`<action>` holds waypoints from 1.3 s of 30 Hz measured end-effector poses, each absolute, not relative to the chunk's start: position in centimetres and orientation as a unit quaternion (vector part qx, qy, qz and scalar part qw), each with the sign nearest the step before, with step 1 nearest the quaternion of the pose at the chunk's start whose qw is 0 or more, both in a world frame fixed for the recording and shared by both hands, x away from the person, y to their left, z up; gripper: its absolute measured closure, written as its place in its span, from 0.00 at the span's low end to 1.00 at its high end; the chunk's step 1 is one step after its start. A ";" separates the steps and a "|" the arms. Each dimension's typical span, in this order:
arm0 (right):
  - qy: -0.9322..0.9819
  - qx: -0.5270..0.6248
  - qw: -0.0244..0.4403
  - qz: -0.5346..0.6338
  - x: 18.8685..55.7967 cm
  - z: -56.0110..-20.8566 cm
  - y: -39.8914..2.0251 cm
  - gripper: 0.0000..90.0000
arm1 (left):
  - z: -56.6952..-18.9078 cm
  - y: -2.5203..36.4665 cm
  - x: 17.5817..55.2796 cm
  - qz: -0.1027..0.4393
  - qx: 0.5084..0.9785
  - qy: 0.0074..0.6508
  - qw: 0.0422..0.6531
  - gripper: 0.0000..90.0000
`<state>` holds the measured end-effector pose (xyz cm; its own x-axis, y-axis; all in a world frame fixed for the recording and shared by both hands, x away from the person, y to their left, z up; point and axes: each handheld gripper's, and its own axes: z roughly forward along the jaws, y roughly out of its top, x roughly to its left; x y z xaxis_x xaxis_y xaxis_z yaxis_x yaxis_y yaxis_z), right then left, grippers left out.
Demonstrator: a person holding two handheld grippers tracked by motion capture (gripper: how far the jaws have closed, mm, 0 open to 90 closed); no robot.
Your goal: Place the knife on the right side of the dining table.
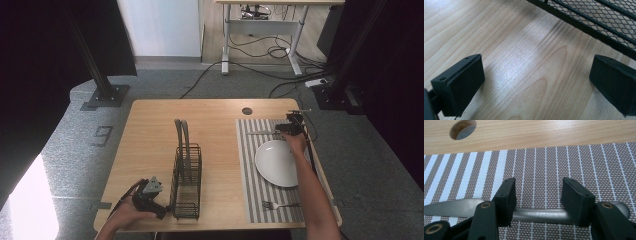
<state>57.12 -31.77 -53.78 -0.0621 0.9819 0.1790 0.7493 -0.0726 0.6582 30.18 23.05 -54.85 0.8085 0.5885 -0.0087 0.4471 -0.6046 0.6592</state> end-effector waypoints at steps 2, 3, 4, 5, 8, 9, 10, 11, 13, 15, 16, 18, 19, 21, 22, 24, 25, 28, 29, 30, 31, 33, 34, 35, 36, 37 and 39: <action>0.653 0.662 0.187 0.317 57.1 -53.8 -31.8 0.50 | -54.8 23.1 30.2 0.105 0.890 0.291 0.336 0.00; 0.651 0.664 0.195 0.312 57.1 -53.8 -31.8 0.51 | -54.8 23.1 30.2 0.105 0.890 0.291 0.336 0.00; 0.651 0.664 0.195 0.312 57.1 -53.8 -31.8 0.51 | -54.8 23.1 30.2 0.105 0.890 0.291 0.336 0.00; 0.653 0.661 0.202 0.310 57.0 -53.7 -31.8 0.51 | -54.9 23.1 30.2 0.105 0.890 0.291 0.336 0.00; 0.650 0.662 0.198 0.315 56.9 -53.6 -31.8 0.50 | -54.8 23.1 30.2 0.105 0.890 0.291 0.336 0.00; 0.646 0.661 0.196 0.327 56.7 -53.2 -31.8 0.50 | -54.8 23.1 30.2 0.105 0.890 0.291 0.336 0.00; 0.646 0.661 0.196 0.327 56.7 -53.2 -31.8 0.50 | -54.8 23.1 30.2 0.105 0.890 0.291 0.336 0.00; 0.645 0.660 0.193 0.334 56.6 -53.0 -31.8 0.50 | -54.8 23.1 30.2 0.105 0.890 0.291 0.336 0.00; 0.644 0.656 0.186 0.347 56.3 -52.3 -31.7 0.49 | -54.8 23.1 30.2 0.105 0.890 0.291 0.336 0.00; 0.649 0.644 0.188 0.359 55.8 -51.8 -31.3 0.49 | -54.8 23.1 30.2 0.105 0.890 0.291 0.336 0.00; 0.649 0.644 0.188 0.359 55.8 -51.8 -31.3 0.49 | -54.8 23.1 30.2 0.105 0.890 0.291 0.336 0.00; 0.648 0.635 0.193 0.373 55.0 -51.4 -31.1 0.49 | -54.8 23.1 30.2 0.105 0.890 0.291 0.336 0.00; 0.649 0.633 0.191 0.375 54.9 -51.4 -31.1 0.48 | -54.8 23.1 30.2 0.105 0.890 0.291 0.336 0.00; 0.654 0.627 0.184 0.382 53.9 -51.0 -30.9 0.47 | -54.8 23.1 30.2 0.105 0.890 0.291 0.336 0.00; 0.653 0.626 0.185 0.385 53.6 -50.9 -30.9 0.47 | -54.8 23.1 30.2 0.105 0.890 0.291 0.336 0.00; 0.655 0.624 0.181 0.387 53.3 -50.8 -30.9 0.47 | -54.8 23.1 30.2 0.105 0.890 0.291 0.336 0.00; 0.662 0.621 0.175 0.382 52.8 -50.4 -30.8 0.45 | -54.8 23.0 30.2 0.105 0.890 0.291 0.336 0.00; 0.667 0.609 0.188 0.385 51.6 -49.6 -30.6 0.46 | -54.8 23.0 30.2 0.105 0.890 0.291 0.336 0.00; 0.670 0.605 0.187 0.387 51.2 -49.5 -30.5 0.46 | -54.8 23.0 30.2 0.105 0.890 0.291 0.336 0.00; 0.670 0.605 0.187 0.387 51.2 -49.5 -30.5 0.46 | -54.8 23.0 30.2 0.105 0.890 0.291 0.336 0.00; 0.678 0.600 0.181 0.383 50.5 -49.1 -30.1 0.44 | -54.8 23.0 30.2 0.105 0.890 0.291 0.336 0.00; 0.683 0.595 0.180 0.384 50.0 -48.9 -29.9 0.45 | -54.8 23.0 30.2 0.105 0.890 0.291 0.336 0.00; 0.685 0.588 0.184 0.389 49.5 -48.8 -29.7 0.45 | -54.8 23.0 30.2 0.105 0.890 0.291 0.336 0.00; 0.687 0.582 0.185 0.393 49.0 -48.6 -29.5 0.45 | -54.8 23.0 30.2 0.105 0.890 0.291 0.336 0.00; 0.692 0.573 0.177 0.401 48.2 -48.2 -29.0 0.44 | -54.8 23.0 30.2 0.105 0.890 0.291 0.336 0.00; 0.697 0.569 0.174 0.401 47.8 -48.0 -28.7 0.44 | -54.8 23.0 30.2 0.105 0.890 0.291 0.336 0.00; 0.699 0.557 0.174 0.414 46.7 -47.7 -28.0 0.45 | -54.8 23.0 30.2 0.105 0.890 0.291 0.336 0.00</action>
<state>46.75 -28.05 -47.66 -0.3188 0.9225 0.2176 0.6343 0.0371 0.7722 30.17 23.05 -54.84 0.8083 0.5887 -0.0082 0.4473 -0.6050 0.6588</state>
